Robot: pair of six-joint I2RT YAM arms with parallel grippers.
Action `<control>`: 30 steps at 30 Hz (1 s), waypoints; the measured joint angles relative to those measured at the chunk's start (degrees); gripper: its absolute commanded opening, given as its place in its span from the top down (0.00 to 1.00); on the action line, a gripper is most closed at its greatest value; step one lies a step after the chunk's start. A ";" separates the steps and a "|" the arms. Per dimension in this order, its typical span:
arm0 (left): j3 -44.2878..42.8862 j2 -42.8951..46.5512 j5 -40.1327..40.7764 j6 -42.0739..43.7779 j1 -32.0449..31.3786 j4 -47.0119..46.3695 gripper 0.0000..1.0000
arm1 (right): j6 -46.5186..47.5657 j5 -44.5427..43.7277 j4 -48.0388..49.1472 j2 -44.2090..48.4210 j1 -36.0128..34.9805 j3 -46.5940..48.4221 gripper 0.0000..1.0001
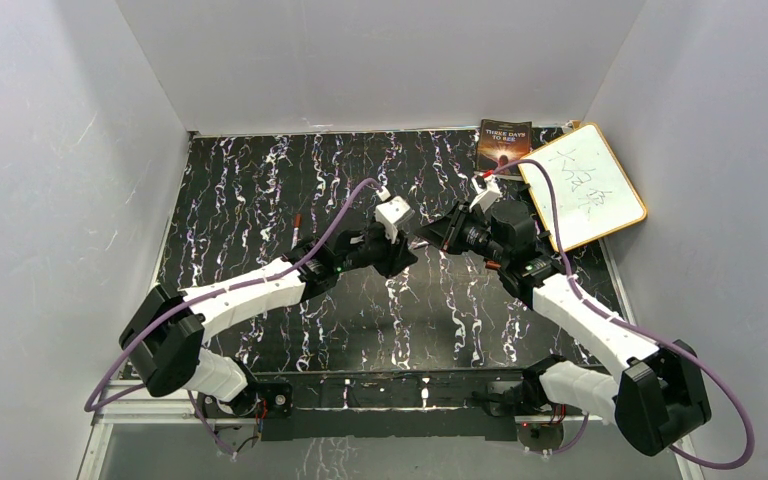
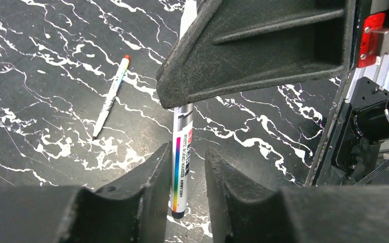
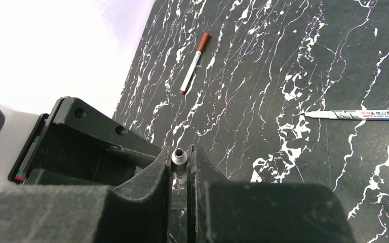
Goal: Insert the pens into the pen caps
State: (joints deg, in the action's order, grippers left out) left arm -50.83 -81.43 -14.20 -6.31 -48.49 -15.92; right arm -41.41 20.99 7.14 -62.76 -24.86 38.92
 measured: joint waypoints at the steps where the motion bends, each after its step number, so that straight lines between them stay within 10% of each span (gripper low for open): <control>1: -0.09 0.00 -0.02 -0.13 0.00 0.04 0.85 | 0.02 0.00 -0.02 0.17 -0.11 0.00 1.00; 3: -0.20 -0.02 0.07 -0.35 0.02 -0.07 1.00 | 0.13 0.09 -0.04 0.44 -0.22 0.00 1.00; 12: -0.94 -0.66 -0.46 -0.66 0.04 0.11 1.00 | 0.76 -0.28 -0.26 0.92 -0.26 0.00 1.00; 18: -0.94 -0.66 0.09 -1.14 0.02 0.07 1.00 | 1.03 -1.33 -1.16 1.57 -0.26 0.00 0.55; 30: -0.42 2.51 4.81 -0.98 0.04 2.01 1.00 | 2.49 -16.61 -11.98 7.98 3.98 2.12 0.56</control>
State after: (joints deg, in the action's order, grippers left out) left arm -51.24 -78.91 -9.39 -7.29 -48.45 -13.91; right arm -38.92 4.38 -4.84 -54.78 -20.88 41.04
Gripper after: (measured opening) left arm 0.091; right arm 0.490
